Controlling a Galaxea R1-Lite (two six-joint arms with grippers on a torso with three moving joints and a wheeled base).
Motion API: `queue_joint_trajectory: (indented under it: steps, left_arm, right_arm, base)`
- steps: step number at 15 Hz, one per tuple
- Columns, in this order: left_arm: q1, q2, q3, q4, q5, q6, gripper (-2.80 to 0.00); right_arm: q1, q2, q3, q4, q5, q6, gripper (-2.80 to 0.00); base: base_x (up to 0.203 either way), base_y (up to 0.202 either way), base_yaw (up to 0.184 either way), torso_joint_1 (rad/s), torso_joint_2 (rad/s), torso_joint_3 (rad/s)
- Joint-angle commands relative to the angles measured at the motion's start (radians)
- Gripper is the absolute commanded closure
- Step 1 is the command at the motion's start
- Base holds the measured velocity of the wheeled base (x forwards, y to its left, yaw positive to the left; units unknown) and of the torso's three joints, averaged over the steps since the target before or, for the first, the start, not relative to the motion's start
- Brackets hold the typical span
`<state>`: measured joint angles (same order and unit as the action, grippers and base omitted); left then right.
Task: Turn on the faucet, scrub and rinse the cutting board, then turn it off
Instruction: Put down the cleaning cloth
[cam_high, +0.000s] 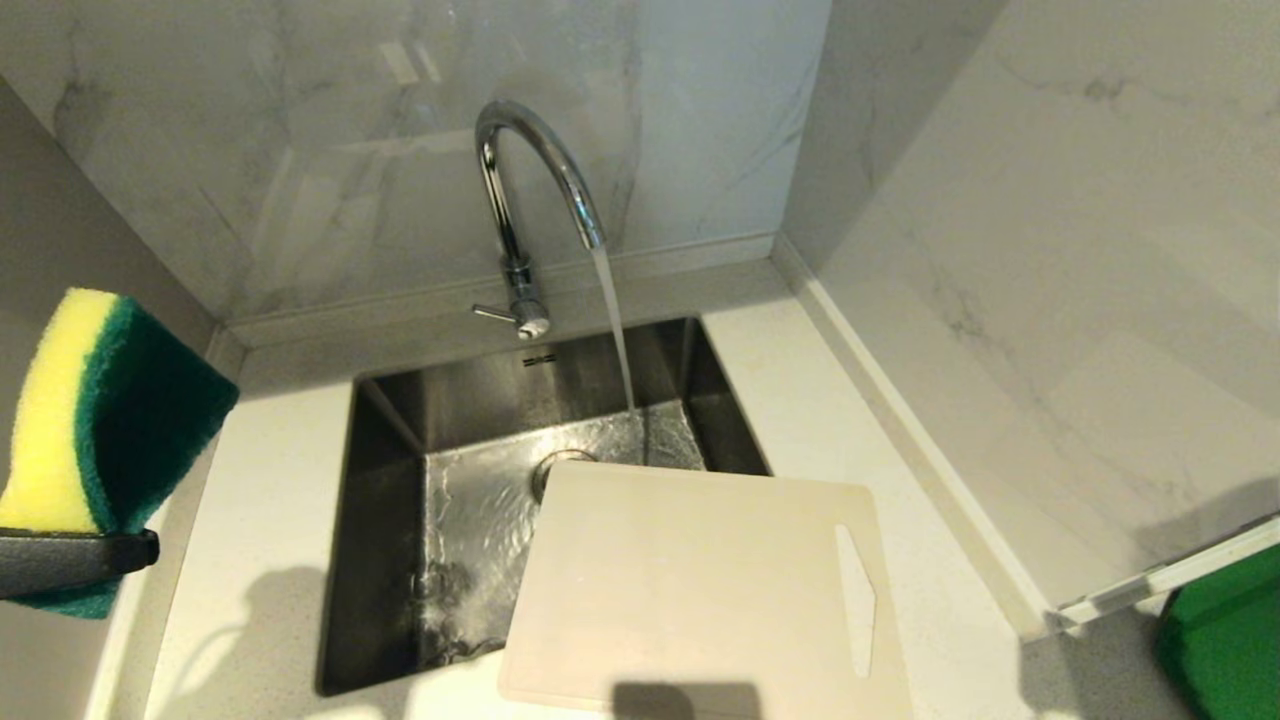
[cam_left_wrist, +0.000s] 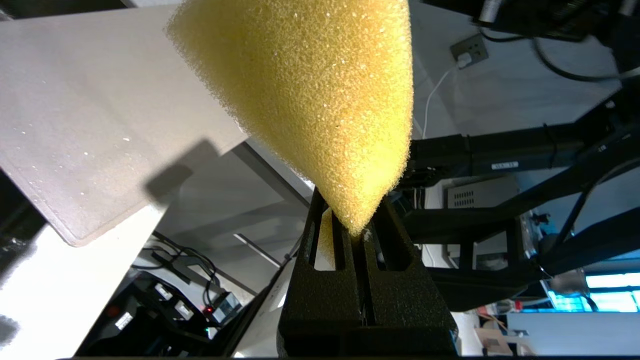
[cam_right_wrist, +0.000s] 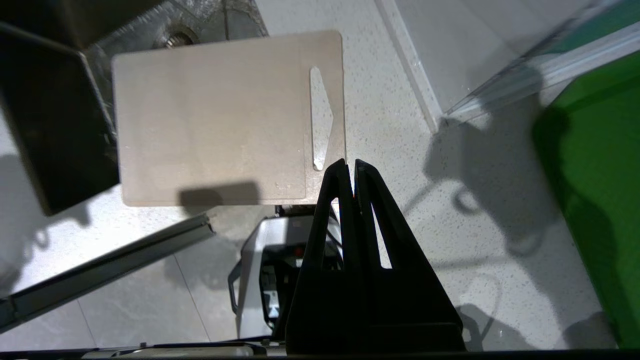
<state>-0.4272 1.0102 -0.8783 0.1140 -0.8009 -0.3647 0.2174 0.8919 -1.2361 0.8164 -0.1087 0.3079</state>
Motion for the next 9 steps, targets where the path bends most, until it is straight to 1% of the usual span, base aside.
queue_joint_trajectory:
  steps: [1,3,5,7,9]
  left_arm:
    - [0.0,0.008,-0.015,-0.001,0.002,0.0,0.0]
    - [0.001,0.006,-0.019,-0.001,0.008,0.001,0.0]
    - [0.0,-0.005,-0.018,-0.001,0.045,0.0,0.0]
    - [0.001,-0.015,-0.006,0.001,0.046,0.0,0.0]
    - [-0.001,-0.019,-0.002,0.001,0.048,0.0,0.0]
  right_arm:
    - [0.0,-0.093,-0.099,0.091,-0.001,-0.005,0.0]
    - [-0.001,-0.161,-0.168,0.22,-0.003,-0.025,0.0]
    - [-0.007,-0.228,-0.21,0.309,-0.014,-0.045,0.0]
    - [-0.017,-0.28,-0.23,0.338,-0.054,-0.086,0.0]
    - [-0.022,-0.329,-0.228,0.348,-0.073,-0.126,0.0]
  base:
    - [0.0,0.0,0.0,0.0,0.0,0.0]
    - [0.0,0.0,0.0,0.0,0.0,0.0]
    - [0.0,0.0,0.0,0.0,0.0,0.0]
    - [0.0,0.0,0.0,0.0,0.0,0.0]
    - [0.0,0.0,0.0,0.0,0.0,0.0]
